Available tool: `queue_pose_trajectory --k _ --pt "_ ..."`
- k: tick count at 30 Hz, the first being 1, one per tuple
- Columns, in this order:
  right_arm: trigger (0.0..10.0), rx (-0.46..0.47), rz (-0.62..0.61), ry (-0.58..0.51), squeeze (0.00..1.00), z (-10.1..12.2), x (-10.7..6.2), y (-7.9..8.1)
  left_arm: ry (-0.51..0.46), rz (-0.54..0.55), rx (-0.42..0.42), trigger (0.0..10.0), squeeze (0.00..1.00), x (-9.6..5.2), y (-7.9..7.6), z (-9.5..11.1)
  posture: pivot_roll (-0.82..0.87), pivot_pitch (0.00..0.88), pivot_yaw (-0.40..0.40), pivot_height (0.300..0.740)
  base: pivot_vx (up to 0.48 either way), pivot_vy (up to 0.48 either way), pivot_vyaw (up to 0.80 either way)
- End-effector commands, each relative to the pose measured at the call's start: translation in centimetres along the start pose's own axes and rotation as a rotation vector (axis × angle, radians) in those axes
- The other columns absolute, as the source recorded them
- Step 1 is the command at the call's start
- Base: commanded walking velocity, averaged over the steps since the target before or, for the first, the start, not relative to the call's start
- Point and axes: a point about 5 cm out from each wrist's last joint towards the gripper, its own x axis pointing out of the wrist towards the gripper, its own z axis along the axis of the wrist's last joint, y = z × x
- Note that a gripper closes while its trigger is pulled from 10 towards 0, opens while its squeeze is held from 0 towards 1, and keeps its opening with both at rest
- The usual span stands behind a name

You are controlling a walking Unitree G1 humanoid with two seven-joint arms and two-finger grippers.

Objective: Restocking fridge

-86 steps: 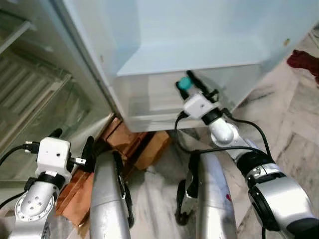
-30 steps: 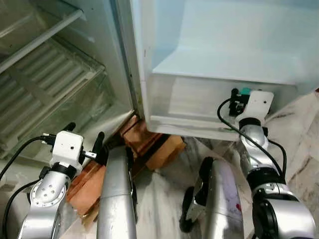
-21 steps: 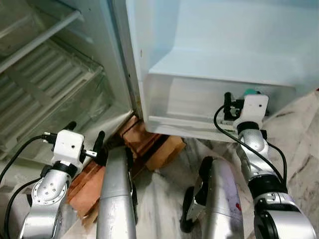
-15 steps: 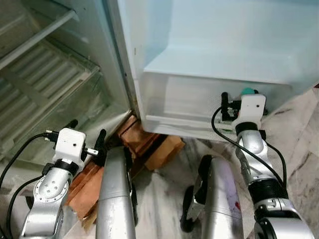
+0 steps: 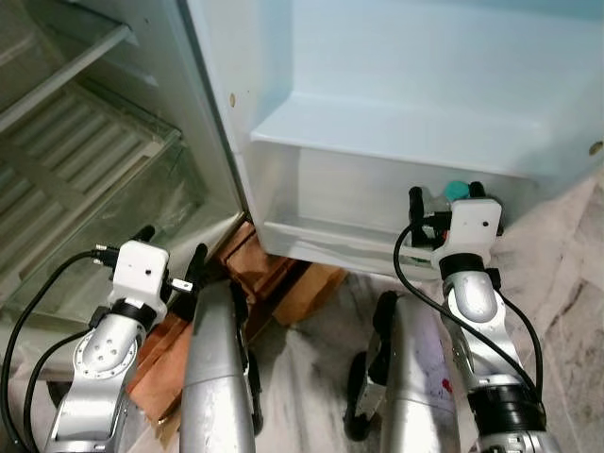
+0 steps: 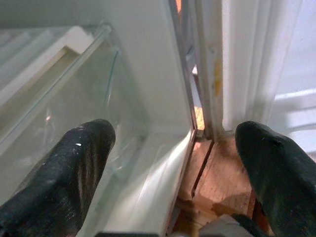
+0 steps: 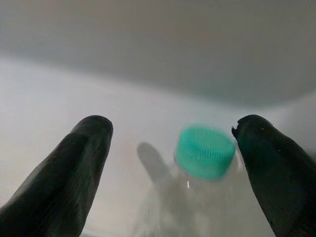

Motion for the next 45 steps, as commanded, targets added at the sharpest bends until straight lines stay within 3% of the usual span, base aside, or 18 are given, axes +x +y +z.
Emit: queue_pose_trajectory --k 1,2,3,4,9,11,12,13,15,16,22,27,32,37,45 --pt "10.0 0.038 0.007 -0.116 1.00 2.1 0.1 -0.4 0.018 -0.002 -0.002 10.0 0.00 -0.2 -0.3 -0.5 0.07 0.126 0.009 0.517 0.000 0.000 0.00" --pt "10.0 0.054 0.037 -0.127 0.87 2.4 0.0 0.0 0.019 -0.001 -0.004 10.0 0.00 -0.1 -0.3 -0.5 0.06 0.125 0.008 0.517 0.000 0.000 0.00" --pt "10.0 0.061 0.056 -0.134 0.87 2.7 0.0 0.2 0.019 -0.001 -0.004 10.0 0.00 -0.1 -0.3 -0.5 0.06 0.125 0.008 0.517 0.000 0.000 0.00" --pt "10.0 0.035 0.078 -0.149 0.73 3.0 -0.1 0.3 0.020 0.000 -0.005 10.0 0.00 -0.1 -0.2 -0.6 0.06 0.127 0.007 0.517 0.000 0.000 0.00" --pt "10.0 -0.116 0.125 -0.220 0.66 4.2 0.0 0.5 0.018 0.004 -0.011 10.0 0.00 0.0 -0.3 -0.7 0.06 0.128 0.001 0.517 0.000 0.000 0.00" --pt "10.0 -0.136 0.159 -0.256 0.51 4.9 0.2 0.9 0.017 0.007 -0.013 10.0 0.00 0.0 -0.4 -0.7 0.06 0.128 -0.001 0.517 0.000 0.000 0.00" --pt "10.0 -0.139 0.165 -0.262 0.51 5.0 0.2 1.0 0.017 0.007 -0.013 10.0 0.00 0.0 -0.4 -0.7 0.06 0.128 -0.001 0.517 0.000 0.000 0.00" --pt "10.0 -0.125 0.181 -0.259 0.09 5.0 0.2 1.2 0.017 0.008 -0.013 10.0 0.00 0.0 -0.4 -0.7 0.06 0.128 -0.002 0.517 0.000 0.000 0.00" --pt "10.0 -0.107 0.197 -0.253 0.09 5.0 0.2 1.5 0.017 0.009 -0.014 10.0 0.00 -0.1 -0.5 -0.7 0.06 0.128 -0.002 0.517 0.000 0.000 0.00" --pt "10.0 -0.040 0.268 -0.199 0.00 4.5 -0.2 2.2 0.019 0.010 -0.014 10.0 0.00 -0.1 -0.4 -0.7 0.06 0.128 -0.002 0.517 0.000 0.000 0.00" --pt "10.0 0.114 0.570 -0.113 0.00 3.8 -2.5 4.4 0.025 0.007 -0.016 10.0 0.00 -0.1 -0.5 -0.8 0.05 0.127 0.004 0.517 0.000 0.000 0.00" --pt "10.0 0.137 0.698 -0.117 0.00 4.4 -4.3 4.5 0.035 0.009 -0.023 10.0 0.00 0.2 -0.5 -1.1 0.02 0.111 0.004 0.517 0.000 0.000 0.00" --pt "10.0 0.096 0.647 -0.086 0.00 3.6 -5.2 3.9 0.060 0.076 -0.018 10.0 0.00 0.7 -0.4 -1.3 0.02 0.073 -0.006 0.517 0.000 0.000 0.00" --pt "10.0 0.104 0.418 -0.029 0.00 2.4 -5.0 3.2 0.056 0.078 -0.036 10.0 0.00 1.1 -0.5 -1.4 0.01 0.045 -0.015 0.517 0.000 0.000 0.00" --pt "10.0 0.149 0.413 -0.028 0.00 2.6 -6.2 3.8 0.063 0.077 -0.043 10.0 0.00 1.2 -1.0 -1.9 0.00 0.012 -0.010 0.536 0.000 0.000 0.00"
